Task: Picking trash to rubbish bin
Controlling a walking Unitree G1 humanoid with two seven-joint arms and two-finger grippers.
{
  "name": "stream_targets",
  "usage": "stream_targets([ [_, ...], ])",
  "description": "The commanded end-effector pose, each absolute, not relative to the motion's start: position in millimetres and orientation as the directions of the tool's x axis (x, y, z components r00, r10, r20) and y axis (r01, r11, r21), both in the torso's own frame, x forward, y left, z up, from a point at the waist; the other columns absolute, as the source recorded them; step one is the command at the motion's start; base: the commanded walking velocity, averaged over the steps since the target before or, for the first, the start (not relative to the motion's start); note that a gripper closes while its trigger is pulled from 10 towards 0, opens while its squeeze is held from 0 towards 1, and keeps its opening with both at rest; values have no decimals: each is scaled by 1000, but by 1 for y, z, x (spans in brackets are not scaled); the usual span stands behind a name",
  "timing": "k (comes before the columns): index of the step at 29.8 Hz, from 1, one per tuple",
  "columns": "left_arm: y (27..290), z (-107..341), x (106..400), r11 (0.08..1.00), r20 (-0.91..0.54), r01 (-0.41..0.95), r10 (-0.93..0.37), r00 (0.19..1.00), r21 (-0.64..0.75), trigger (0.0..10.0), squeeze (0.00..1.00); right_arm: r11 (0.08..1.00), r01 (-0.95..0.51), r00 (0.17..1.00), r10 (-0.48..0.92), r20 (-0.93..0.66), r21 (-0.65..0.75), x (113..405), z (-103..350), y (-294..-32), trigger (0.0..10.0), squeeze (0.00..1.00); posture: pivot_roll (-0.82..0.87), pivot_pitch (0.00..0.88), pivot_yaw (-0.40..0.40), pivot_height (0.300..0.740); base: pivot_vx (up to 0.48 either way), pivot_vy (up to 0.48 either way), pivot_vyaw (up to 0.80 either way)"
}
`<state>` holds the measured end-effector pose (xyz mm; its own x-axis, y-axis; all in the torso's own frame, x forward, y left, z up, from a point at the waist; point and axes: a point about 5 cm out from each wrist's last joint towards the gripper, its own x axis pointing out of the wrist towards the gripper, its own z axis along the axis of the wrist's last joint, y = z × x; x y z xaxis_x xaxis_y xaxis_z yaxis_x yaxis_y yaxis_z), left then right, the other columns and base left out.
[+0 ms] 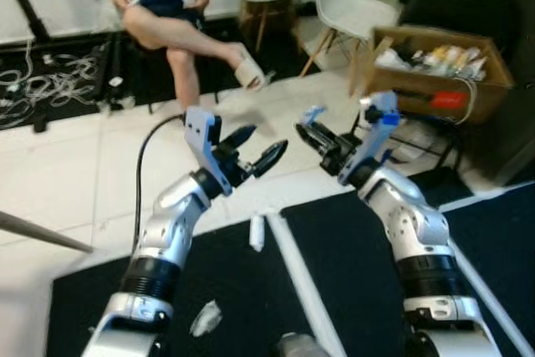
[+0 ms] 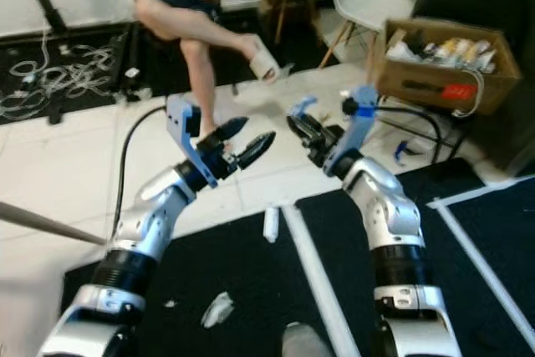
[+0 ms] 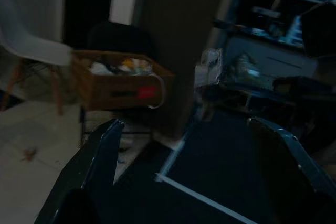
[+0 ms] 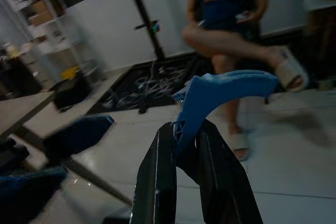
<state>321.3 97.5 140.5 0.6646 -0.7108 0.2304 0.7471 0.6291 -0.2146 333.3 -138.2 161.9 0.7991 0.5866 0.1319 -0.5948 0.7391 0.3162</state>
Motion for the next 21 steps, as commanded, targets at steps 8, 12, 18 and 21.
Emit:
stream_targets([
  [8,96,138,321,625,220,749,-716,663,-221,10000,0,736,-593,799,590,119,327,332,159,-138,10000,0,-106,0,18,740,0,0,-763],
  [12,96,138,321,625,219,748,-716,663,-221,10000,0,736,-593,799,590,118,327,332,159,-138,10000,0,-106,0,18,740,0,0,-763],
  [18,96,138,321,625,220,748,-716,663,-222,10000,0,736,-592,799,590,118,329,332,158,-138,10000,0,-106,0,17,740,0,0,-763],
  [21,96,138,321,624,220,749,-716,662,-221,10000,0,735,-592,799,590,117,330,332,158,-138,10000,0,-106,0,17,740,0,0,-763],
])
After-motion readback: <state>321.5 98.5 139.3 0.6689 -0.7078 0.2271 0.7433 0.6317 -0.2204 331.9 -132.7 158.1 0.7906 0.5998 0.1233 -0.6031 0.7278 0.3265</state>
